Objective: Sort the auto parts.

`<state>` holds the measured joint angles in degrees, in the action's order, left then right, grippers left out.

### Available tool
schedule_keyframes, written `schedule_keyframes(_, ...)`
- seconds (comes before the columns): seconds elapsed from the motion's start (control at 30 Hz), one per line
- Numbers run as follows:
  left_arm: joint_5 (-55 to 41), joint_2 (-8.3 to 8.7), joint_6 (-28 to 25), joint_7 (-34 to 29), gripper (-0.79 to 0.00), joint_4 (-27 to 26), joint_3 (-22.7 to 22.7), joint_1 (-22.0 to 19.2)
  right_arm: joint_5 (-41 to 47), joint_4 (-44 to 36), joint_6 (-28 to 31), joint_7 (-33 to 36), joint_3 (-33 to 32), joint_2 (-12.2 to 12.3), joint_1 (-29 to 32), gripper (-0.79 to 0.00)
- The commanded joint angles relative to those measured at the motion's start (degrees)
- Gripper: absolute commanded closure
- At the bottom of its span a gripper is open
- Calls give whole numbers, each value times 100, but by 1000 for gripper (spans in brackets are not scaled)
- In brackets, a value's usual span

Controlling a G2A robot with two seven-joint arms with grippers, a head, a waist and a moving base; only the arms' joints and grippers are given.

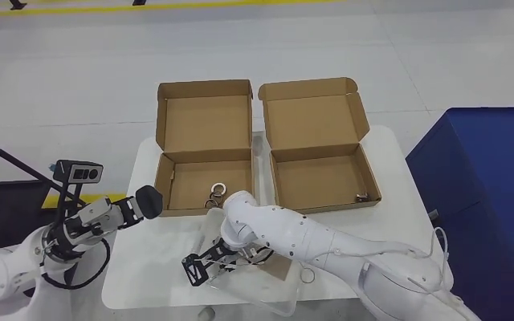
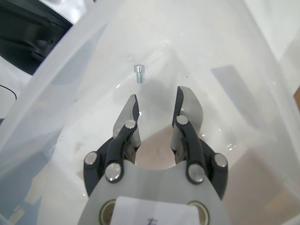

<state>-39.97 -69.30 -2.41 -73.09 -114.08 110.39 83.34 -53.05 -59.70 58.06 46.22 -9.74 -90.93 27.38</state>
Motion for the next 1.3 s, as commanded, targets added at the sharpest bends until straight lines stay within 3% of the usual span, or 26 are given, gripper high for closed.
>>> schedule_keyframes(0.0, -1, 0, 0, 0, -785, 0, 0, 0, 41, 59, -6, 6, 0, -93, 44, -332)
schedule_keyframes(0.87, -1, 0, 0, 0, -785, 0, 0, 0, -162, 589, -6, 6, 0, -472, 170, -274)
schedule_keyframes(1.0, -1, 0, 0, 0, -785, 0, 0, 0, -218, 631, -6, 6, 0, -488, 183, -231)
schedule_keyframes(1.03, -1, 0, 0, 0, -785, 0, 0, 0, -223, 636, -6, 6, 0, -490, 184, -188)
schedule_keyframes(1.1, -1, 0, 0, 0, -785, 0, 0, 0, -206, 655, -6, 6, 0, -491, 178, -25)
schedule_keyframes(1.13, -1, 0, 0, 0, -785, 0, 0, 0, -210, 663, -6, 6, 0, -491, 175, 0)
schedule_keyframes(1.27, -1, 0, 0, 0, -785, 0, 0, 0, -223, 663, -6, 6, 0, -488, 188, 0)
